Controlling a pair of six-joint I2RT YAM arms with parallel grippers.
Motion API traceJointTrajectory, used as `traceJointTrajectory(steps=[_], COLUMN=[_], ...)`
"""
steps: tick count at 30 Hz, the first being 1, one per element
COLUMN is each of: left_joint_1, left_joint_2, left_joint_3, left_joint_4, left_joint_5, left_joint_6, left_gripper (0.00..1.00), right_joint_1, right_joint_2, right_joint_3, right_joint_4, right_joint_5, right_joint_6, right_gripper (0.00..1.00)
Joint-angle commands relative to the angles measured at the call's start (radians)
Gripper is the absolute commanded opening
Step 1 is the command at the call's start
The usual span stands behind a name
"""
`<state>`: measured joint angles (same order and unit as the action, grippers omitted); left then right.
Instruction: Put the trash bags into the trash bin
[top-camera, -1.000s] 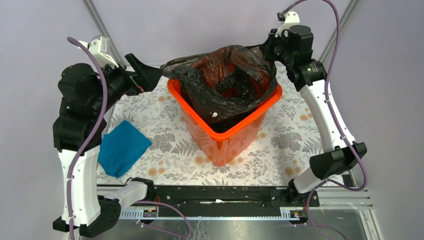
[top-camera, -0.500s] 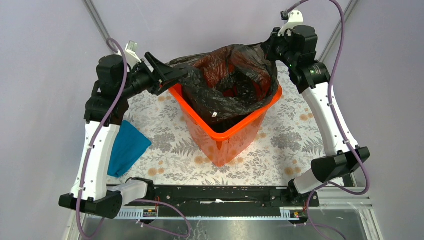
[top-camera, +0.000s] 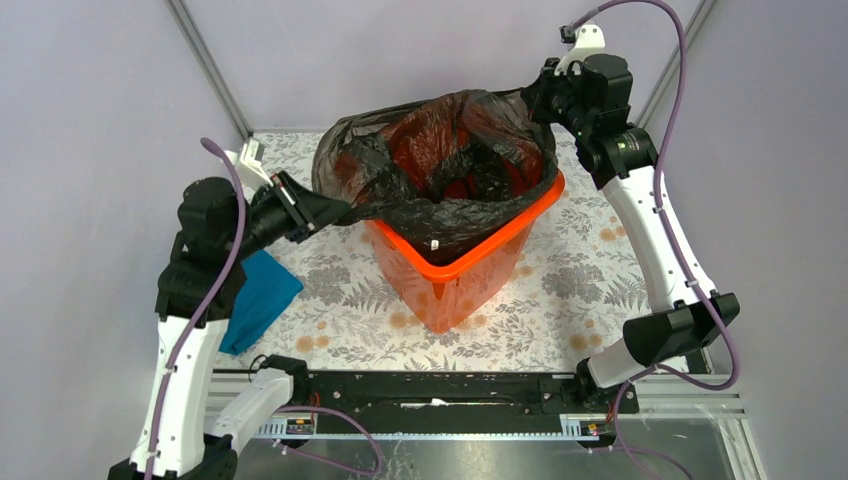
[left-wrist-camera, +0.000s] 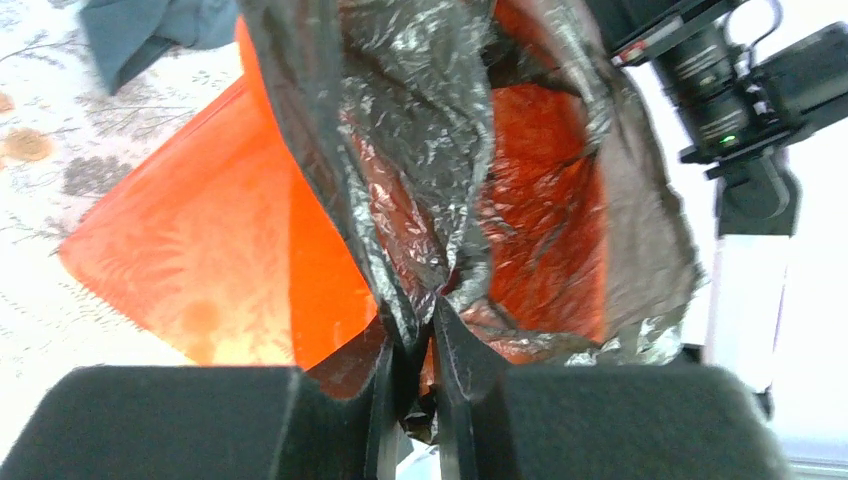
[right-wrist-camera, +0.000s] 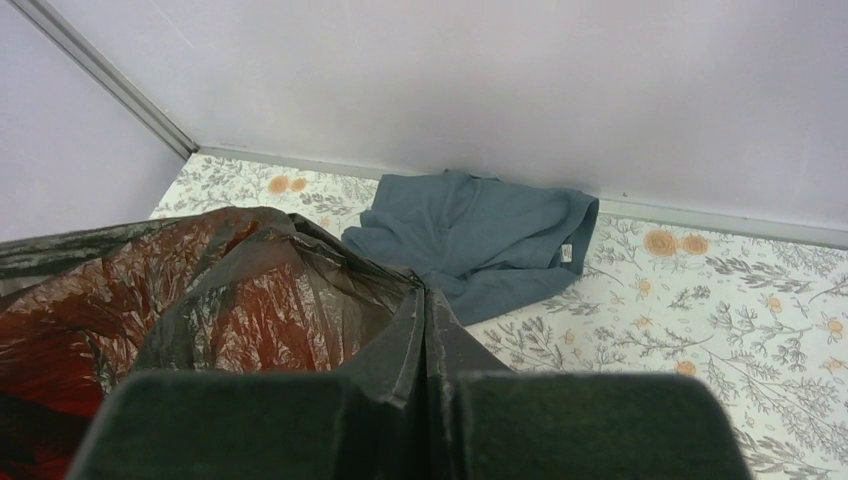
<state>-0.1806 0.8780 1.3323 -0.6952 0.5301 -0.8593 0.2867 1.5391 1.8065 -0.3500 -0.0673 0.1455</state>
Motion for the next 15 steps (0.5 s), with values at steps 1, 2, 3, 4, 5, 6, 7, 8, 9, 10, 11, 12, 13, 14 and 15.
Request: traceJointTrajectory(steps=[1, 2, 3, 4, 5, 6, 7, 8, 9, 10, 11, 12, 13, 14, 15], left_joint_1=[0.0, 0.0, 0.0, 0.0, 0.0, 0.0, 0.0, 0.0, 0.0, 0.0, 0.0, 0.0, 0.0, 0.0, 0.001], left_joint_2=[-0.051, -0.058, -0.065, -0.071, -0.078, -0.087, -0.1, -0.112, -0.122, -0.132, -0.14, -0.144, -0.145, -0.148, -0.152], left_joint_3=[-0.11, -0.131, -0.155, -0.175, -0.194, -0.216, -0.236, -0.262, -0.287, -0.307, -0.323, -0.326, -0.317, -0.303, -0.285], left_joint_4=[-0.008, -0.005, -0.004, -0.005, -0.006, -0.006, -0.002, 0.007, 0.017, 0.031, 0.045, 0.052, 0.053, 0.052, 0.046], left_joint_5=[-0.042, -0.04, -0.038, -0.038, -0.036, -0.038, -0.042, -0.041, -0.039, -0.03, -0.014, -0.001, 0.004, 0.002, -0.008], left_joint_6=[0.073, 0.077, 0.083, 0.088, 0.092, 0.093, 0.094, 0.093, 0.09, 0.089, 0.087, 0.095, 0.107, 0.123, 0.14], left_gripper=[0.16, 0.15, 0.14, 0.13, 0.13, 0.13, 0.13, 0.13, 0.14, 0.16, 0.2, 0.25, 0.3, 0.34, 0.42], right_joint_1=[-0.006, -0.006, -0.007, -0.006, -0.007, -0.006, -0.006, -0.006, -0.006, -0.005, -0.006, -0.006, -0.006, -0.007, -0.007], right_joint_2=[0.022, 0.033, 0.043, 0.052, 0.06, 0.065, 0.068, 0.068, 0.062, 0.059, 0.051, 0.044, 0.034, 0.024, 0.014], right_joint_3=[0.011, 0.012, 0.011, 0.008, 0.004, 0.0, -0.006, -0.021, -0.033, -0.042, -0.045, -0.044, -0.043, -0.041, -0.038], right_joint_4=[0.081, 0.085, 0.09, 0.096, 0.1, 0.102, 0.102, 0.104, 0.106, 0.101, 0.091, 0.079, 0.071, 0.067, 0.063], right_joint_5=[-0.04, -0.048, -0.057, -0.069, -0.08, -0.089, -0.099, -0.103, -0.106, -0.107, -0.107, -0.109, -0.112, -0.118, -0.128], right_joint_6=[0.026, 0.031, 0.035, 0.037, 0.037, 0.037, 0.036, 0.034, 0.031, 0.024, 0.019, 0.014, 0.011, 0.009, 0.003], right_gripper=[0.0, 0.0, 0.0, 0.0, 0.0, 0.0, 0.0, 0.0, 0.01, 0.04, 0.07, 0.09, 0.1, 0.12, 0.15])
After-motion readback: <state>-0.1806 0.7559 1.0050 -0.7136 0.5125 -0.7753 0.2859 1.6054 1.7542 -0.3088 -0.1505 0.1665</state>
